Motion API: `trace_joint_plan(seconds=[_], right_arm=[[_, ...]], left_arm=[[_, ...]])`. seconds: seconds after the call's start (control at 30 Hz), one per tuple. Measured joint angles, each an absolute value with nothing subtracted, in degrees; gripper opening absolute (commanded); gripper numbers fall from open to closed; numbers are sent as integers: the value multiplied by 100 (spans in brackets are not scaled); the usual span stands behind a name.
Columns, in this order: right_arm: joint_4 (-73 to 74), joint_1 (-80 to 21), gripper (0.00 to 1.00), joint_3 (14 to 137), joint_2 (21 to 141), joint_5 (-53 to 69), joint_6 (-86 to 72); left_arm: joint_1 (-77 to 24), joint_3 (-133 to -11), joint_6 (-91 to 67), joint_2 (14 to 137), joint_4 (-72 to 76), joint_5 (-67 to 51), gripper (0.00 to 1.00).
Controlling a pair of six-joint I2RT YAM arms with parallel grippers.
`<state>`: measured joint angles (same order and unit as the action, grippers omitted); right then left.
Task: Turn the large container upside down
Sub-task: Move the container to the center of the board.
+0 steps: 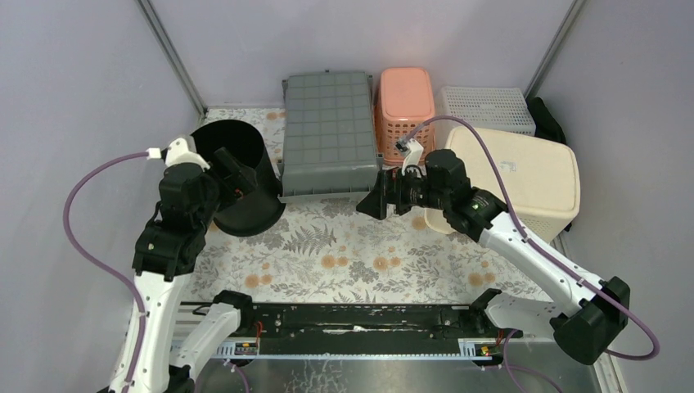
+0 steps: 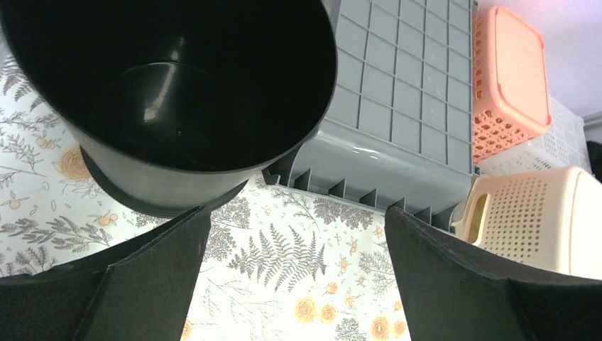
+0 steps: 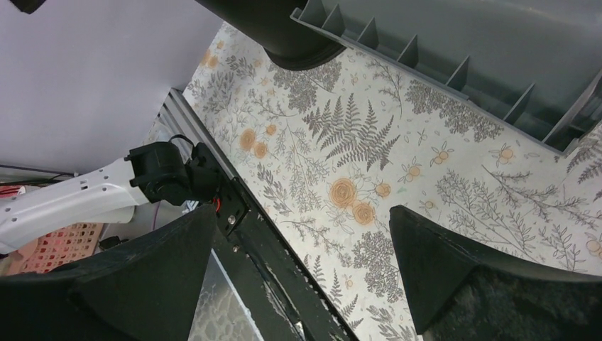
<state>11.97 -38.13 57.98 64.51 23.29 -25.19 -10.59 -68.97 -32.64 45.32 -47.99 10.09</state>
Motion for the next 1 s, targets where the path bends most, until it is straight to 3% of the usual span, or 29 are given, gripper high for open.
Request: trace_joint_plan(seconds=[0.63, 1.0], right_arm=[[950, -3813, 99, 5419, 6973, 2947, -3044], [1057, -3813, 99, 5347, 6825, 3107, -2838]], left_arm=[[-1059, -7085, -3564, 4589, -5398, 2344, 100], [-1059, -6698, -3726, 4862, -5170, 2440, 100]])
